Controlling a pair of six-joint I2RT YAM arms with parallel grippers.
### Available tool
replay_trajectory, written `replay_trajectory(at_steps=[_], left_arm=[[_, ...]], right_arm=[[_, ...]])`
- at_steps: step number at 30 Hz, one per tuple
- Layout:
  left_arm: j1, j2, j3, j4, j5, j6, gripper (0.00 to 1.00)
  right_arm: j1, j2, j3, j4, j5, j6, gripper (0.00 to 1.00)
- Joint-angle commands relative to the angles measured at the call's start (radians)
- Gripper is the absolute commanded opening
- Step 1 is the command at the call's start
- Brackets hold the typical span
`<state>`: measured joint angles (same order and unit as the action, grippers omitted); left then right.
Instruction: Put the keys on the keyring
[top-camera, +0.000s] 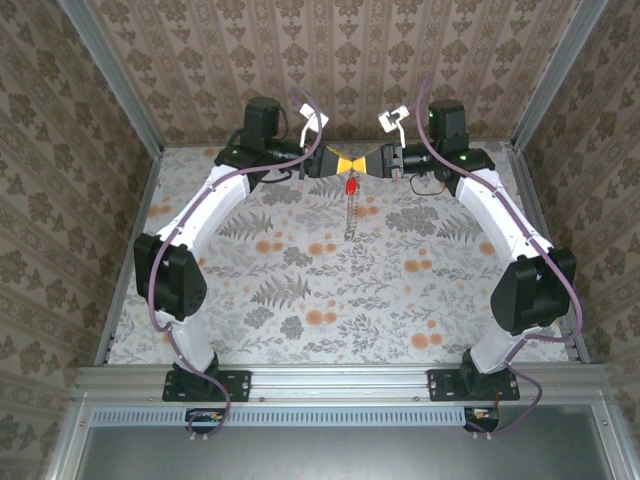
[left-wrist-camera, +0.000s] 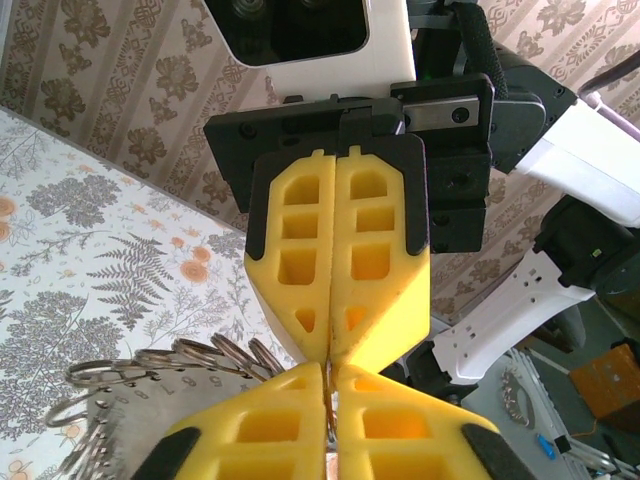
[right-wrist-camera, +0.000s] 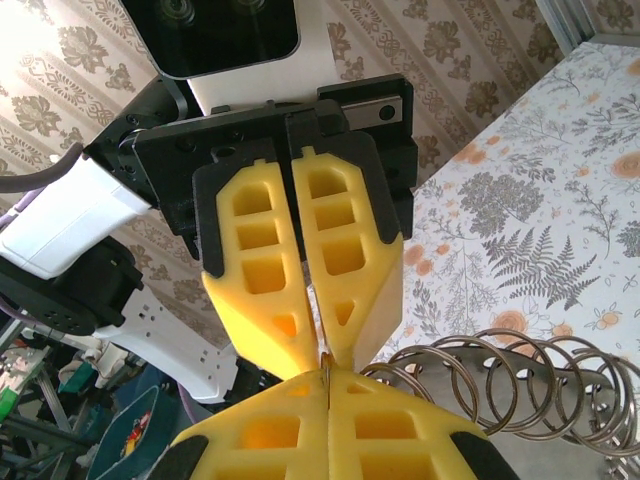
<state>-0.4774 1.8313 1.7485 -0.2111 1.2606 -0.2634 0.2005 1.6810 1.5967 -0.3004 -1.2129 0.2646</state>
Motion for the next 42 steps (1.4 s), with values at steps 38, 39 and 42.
replay_trajectory(at_steps=[38,39,42], left_arm=[[0.001,-0.11,-0.227,0.629,-0.203,-0.489,0.0],[0.001,-0.11,-0.238,0.666,-0.214,-0.52,0.0],[-0.001,-0.11,-0.266,0.745,-0.237,-0.591,0.0]], right_arm=[[-0.016,-0.398,-0.66,0.777,0.391,0.338,0.51],[-0.011,-0.397,-0.661,0.782,0.391,0.333,0.51],[-0.004,-0.379,-0.653,0.791,0.394,0.329,0.52]])
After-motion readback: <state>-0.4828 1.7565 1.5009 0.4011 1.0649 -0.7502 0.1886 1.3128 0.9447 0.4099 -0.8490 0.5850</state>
